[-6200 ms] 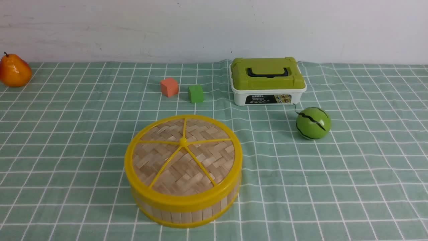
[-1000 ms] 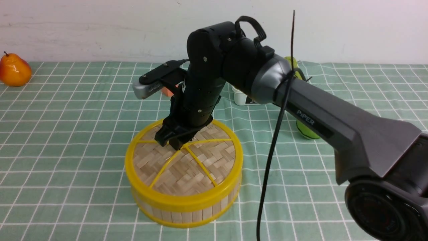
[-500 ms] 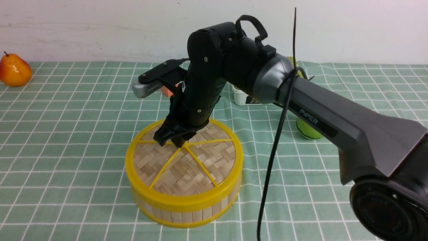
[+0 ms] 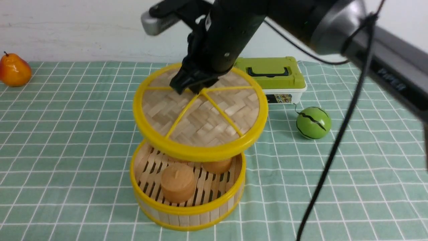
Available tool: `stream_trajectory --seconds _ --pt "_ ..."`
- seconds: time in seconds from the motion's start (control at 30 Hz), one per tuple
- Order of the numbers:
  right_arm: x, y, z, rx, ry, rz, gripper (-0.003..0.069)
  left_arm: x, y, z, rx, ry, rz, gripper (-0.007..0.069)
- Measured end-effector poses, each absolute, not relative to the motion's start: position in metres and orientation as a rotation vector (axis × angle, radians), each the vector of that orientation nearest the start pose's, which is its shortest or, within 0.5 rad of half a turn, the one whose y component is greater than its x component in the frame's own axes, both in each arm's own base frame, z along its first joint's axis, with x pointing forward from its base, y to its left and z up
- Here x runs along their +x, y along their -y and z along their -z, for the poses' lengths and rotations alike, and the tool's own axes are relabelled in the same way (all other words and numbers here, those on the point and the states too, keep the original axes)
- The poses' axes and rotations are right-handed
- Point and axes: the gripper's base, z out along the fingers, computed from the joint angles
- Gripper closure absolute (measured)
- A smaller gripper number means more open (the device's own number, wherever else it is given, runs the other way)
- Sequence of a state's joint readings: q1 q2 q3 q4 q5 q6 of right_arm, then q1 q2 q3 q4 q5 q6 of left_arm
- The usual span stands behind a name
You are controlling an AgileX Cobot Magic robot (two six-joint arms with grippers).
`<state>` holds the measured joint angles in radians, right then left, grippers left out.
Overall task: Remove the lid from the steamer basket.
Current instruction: Use the right arm to place the steamer lid on the table
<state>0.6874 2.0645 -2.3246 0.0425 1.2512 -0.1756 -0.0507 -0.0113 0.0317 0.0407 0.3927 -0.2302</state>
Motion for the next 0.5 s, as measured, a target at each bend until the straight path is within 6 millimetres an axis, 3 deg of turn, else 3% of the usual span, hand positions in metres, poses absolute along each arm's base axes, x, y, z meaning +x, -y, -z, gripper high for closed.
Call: stream_trajectory --seconds 0.1,0.23,0.33,0.37,0.47,0.5 --pt "0.33 -0.252 -0.415 -0.987 -2.267 -0.256 0.0577 0.052 0.001 -0.168 -0.145 -1.894 0.151 0.0386" --pt "0.318 -0.195 -0.411 -0.896 -2.383 -0.185 0.0577 0.052 0.001 -0.168 -0.145 -1.894 0.151 0.0386" --pt "0.313 -0.149 -0.384 -0.801 -2.533 -0.122 0.0577 0.052 0.001 -0.168 -0.145 -1.894 0.151 0.0386" --pt "0.312 -0.146 -0.378 -0.798 -2.555 -0.117 0.0577 0.052 0.001 -0.168 -0.145 -1.894 0.151 0.0386" --pt "0.311 -0.113 -0.342 -0.662 -2.622 -0.13 0.0577 0.052 0.001 -0.168 -0.145 -1.894 0.151 0.0386" --pt "0.312 -0.112 -0.342 -0.654 -2.613 -0.134 0.0577 0.052 0.001 -0.168 -0.145 -1.894 0.151 0.0386"
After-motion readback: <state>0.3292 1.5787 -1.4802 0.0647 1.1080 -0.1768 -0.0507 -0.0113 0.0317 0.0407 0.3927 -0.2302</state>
